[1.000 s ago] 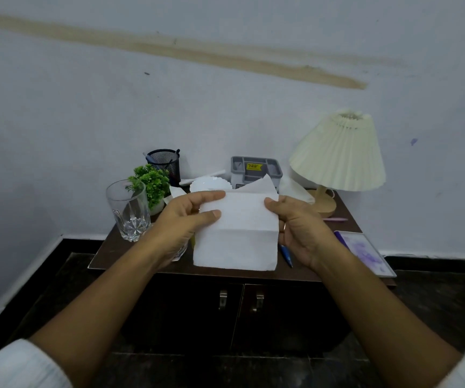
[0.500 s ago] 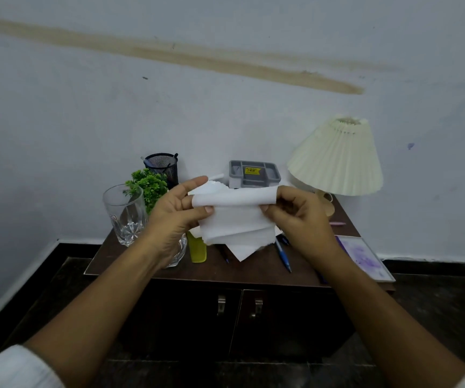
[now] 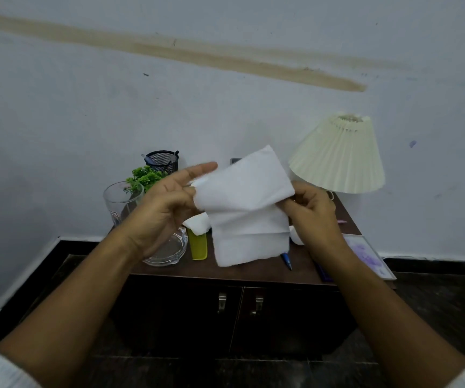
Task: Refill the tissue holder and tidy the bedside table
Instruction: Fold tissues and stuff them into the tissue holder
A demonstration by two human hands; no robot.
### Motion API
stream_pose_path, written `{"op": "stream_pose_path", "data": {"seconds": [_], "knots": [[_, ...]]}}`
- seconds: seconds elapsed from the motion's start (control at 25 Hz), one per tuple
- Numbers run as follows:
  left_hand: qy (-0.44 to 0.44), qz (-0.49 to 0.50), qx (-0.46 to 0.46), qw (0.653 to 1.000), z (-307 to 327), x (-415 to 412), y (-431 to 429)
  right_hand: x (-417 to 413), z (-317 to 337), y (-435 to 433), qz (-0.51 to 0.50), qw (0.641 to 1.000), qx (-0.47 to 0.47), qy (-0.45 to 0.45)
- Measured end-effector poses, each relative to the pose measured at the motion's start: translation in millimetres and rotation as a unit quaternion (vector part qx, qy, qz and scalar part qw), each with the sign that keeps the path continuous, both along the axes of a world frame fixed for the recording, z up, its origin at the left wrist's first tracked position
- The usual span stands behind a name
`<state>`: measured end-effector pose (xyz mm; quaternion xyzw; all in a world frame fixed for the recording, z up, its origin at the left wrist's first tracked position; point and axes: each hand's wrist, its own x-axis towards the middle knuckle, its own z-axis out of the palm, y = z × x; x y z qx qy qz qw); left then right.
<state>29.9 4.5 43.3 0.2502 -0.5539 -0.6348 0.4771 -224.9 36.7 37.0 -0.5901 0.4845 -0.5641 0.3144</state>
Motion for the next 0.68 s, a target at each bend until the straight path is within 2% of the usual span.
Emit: {"op": "stream_pose_path", "data": {"seconds": [0.08,0.16,0.28,0.4,0.52,0.6,0.68], "knots": [[-0.152,0.064,-0.040,0.985,-9,-3,1,-4,4,0,-0.022,0.999,-0.008,-0.031],[-0.219,0.150,-0.063,0.962,-19,-8,-1,-6,4,0,-0.028,0.999,-0.009,-0.031],[-0.214,0.197,-0.081,0.953,-24,-13,-2,-2,4,0,0.017,0.999,-0.027,-0.011],[-0.263,0.156,-0.129,0.943,-28,-16,-1,5,6,4,0.091,0.995,-0.046,0.015],[-0.310,0.139,-0.203,0.918,-29,-17,2,7,6,5,0.148,0.988,-0.036,0.023],[-0.318,0.139,-0.193,0.918,-29,-16,1,8,7,7,0.157,0.987,-0.020,0.013],[-0.282,0.129,-0.149,0.939,-26,-14,0,9,9,5,0.127,0.991,0.021,-0.027]]}}
